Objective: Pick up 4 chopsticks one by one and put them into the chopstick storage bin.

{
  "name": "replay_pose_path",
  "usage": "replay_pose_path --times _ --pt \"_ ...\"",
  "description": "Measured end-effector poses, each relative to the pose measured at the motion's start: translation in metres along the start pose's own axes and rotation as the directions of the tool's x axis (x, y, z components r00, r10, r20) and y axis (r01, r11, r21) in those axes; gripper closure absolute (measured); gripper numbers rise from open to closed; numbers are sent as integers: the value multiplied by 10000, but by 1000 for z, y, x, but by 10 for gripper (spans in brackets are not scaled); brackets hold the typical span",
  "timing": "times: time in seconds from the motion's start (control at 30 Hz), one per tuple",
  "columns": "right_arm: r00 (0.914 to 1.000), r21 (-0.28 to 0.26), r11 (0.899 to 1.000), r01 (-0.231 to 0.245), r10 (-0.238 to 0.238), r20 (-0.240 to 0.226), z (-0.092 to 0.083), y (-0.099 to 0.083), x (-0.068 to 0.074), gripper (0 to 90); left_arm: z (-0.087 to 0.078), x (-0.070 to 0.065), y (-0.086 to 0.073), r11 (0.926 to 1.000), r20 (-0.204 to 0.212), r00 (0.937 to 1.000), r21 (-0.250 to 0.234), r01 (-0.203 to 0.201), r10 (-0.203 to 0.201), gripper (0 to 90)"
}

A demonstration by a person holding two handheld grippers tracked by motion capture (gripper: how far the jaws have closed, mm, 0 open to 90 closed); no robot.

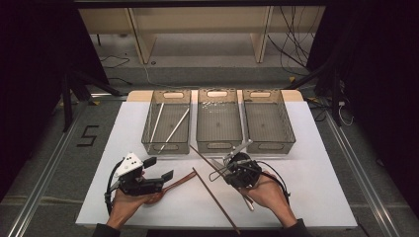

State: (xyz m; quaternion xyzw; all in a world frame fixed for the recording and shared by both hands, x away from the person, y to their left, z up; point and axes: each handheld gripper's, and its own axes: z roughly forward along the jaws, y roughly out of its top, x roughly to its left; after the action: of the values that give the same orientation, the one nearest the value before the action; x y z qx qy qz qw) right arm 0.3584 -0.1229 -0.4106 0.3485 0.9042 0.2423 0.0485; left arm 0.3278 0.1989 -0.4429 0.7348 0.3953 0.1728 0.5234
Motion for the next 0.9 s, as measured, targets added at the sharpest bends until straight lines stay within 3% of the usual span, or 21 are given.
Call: replay_pose_path --times 0.57,0.9 --pt "9999 -1119 9937 -49 32 -150 -3 54 -9 850 -4 3 -2 9998 -119 9998 -182 125 -127 182" --pt "9998 -1420 9899 51 -78 -182 0 91 -12 849 -4 2 -2 9997 -93 9999 -244 93 -95 182"
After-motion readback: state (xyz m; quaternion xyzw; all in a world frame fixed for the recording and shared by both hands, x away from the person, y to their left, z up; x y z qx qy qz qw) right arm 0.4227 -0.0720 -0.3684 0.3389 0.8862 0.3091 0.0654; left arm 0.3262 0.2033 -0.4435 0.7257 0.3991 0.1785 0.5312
